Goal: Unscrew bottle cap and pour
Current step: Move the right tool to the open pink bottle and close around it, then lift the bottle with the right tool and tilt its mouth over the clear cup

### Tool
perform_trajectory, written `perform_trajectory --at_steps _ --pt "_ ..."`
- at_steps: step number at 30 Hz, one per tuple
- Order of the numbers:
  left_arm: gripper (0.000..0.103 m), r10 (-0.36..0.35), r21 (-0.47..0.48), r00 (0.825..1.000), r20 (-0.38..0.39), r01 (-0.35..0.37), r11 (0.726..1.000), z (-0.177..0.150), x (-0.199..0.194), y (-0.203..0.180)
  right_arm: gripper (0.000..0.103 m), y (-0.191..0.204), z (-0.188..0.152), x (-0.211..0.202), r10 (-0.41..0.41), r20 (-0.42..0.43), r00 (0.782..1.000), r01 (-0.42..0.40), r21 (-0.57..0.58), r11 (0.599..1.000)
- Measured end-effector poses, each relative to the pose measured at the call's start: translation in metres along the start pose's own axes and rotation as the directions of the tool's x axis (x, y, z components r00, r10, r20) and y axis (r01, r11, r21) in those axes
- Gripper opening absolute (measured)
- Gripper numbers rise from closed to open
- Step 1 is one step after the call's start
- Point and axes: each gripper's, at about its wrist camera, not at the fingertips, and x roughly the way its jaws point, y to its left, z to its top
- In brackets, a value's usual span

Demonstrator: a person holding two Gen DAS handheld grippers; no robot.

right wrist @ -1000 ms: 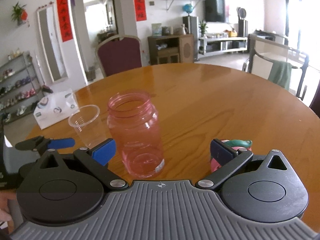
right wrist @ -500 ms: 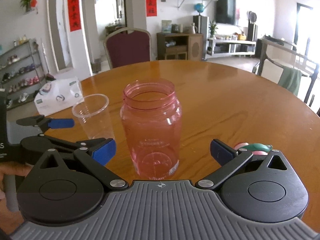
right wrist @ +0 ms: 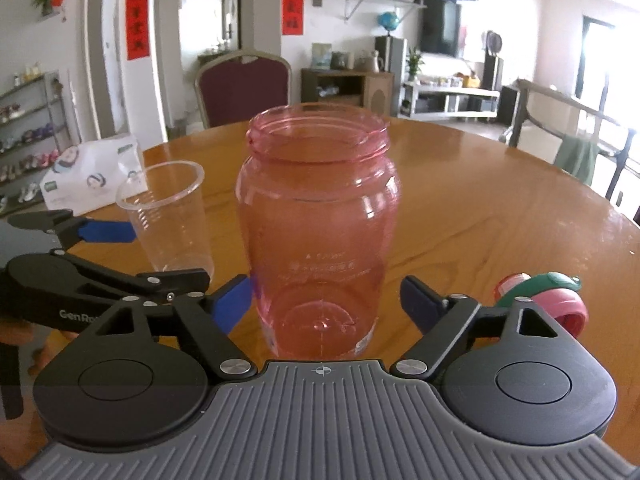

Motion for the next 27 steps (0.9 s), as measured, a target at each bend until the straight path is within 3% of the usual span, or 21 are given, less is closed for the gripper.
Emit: perform_trajectory --at_steps 7,14,21,27 --pt "0.103 -0.007 0.034 1.000 0.001 0.007 0.999 -0.002 -0.002 -0.005 0.074 -0.001 0.001 0.006 0.012 0.000 1.000 -0.012 -0.012 1.000" --pt "0.103 -0.007 0.045 1.000 0.006 0.007 0.999 -0.005 -0.001 -0.006 0.073 0.004 0.016 0.009 -0.007 -0.051 0.999 0.001 -0.122 0.993" --pt "0.103 0.010 0.045 0.999 0.031 -0.012 0.999 -0.004 -0.001 -0.009 0.073 0.023 0.048 0.011 -0.105 -0.093 0.990 0.055 -0.436 0.898" --pt "0.102 0.022 0.040 0.997 0.072 -0.025 0.999 -0.003 -0.001 -0.014 0.073 0.044 0.070 0.023 -0.162 -0.134 0.978 0.032 -0.669 0.742"
